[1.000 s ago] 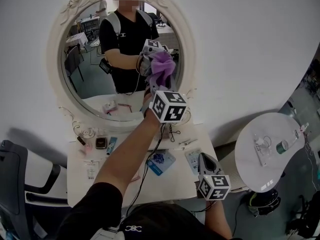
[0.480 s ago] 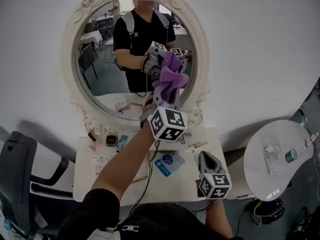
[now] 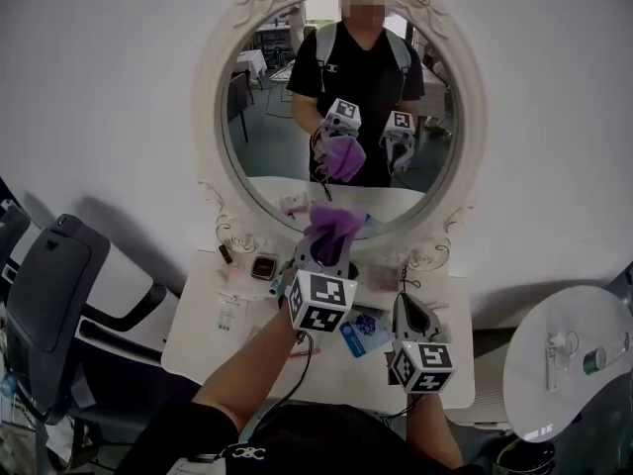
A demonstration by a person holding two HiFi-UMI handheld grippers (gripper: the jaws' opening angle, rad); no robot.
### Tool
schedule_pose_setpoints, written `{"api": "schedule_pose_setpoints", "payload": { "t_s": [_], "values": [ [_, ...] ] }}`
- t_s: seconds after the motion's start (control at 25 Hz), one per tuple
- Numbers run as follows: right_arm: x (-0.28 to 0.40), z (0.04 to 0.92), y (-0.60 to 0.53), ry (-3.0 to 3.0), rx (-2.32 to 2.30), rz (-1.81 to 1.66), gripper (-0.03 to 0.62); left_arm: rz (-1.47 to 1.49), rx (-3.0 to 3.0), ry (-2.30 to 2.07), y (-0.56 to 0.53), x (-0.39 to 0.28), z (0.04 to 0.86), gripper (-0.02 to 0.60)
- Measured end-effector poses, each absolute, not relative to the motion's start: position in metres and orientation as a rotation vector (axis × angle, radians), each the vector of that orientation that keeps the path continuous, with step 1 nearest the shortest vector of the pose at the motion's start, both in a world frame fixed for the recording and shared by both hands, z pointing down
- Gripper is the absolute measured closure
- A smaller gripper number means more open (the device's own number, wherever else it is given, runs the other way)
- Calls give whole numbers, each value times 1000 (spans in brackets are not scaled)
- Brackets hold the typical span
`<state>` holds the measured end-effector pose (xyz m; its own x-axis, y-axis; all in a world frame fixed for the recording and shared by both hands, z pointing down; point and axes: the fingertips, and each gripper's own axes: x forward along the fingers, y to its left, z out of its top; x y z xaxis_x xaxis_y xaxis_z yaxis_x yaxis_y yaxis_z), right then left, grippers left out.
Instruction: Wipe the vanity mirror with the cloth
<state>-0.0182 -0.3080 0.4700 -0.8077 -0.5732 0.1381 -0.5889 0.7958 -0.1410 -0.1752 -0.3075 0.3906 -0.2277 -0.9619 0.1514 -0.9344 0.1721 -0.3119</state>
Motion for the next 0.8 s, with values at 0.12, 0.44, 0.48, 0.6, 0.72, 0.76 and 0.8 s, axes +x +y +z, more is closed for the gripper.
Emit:
{"api": "schedule_pose_setpoints", "payload": {
  "t_s": [0.12, 0.44, 0.48, 0.6, 0.72, 0.76, 0.8],
  "values": [
    [-44, 456, -303, -2952, 892, 216, 583, -469, -1887, 2438, -278, -191, 404, 509],
    [-94, 443, -280, -3026, 707, 209, 585, -319, -1888, 2601, -212, -205, 431, 508],
    [-97, 445, -278, -3029, 696, 220, 585, -317, -1890, 2604, -209, -204, 435, 508],
    [-107, 449, -273, -3031, 665, 237, 585, -324, -1892, 2614, -203, -206, 442, 508],
    [-113, 450, -271, -3029, 647, 237, 585, -309, -1895, 2624, -202, -210, 443, 508],
    [-113, 450, -272, -3027, 646, 238, 585, -306, -1896, 2624, -203, -211, 443, 508],
    [-113, 451, -272, -3025, 645, 239, 583, -305, -1898, 2623, -203, -212, 443, 508]
  ]
}}
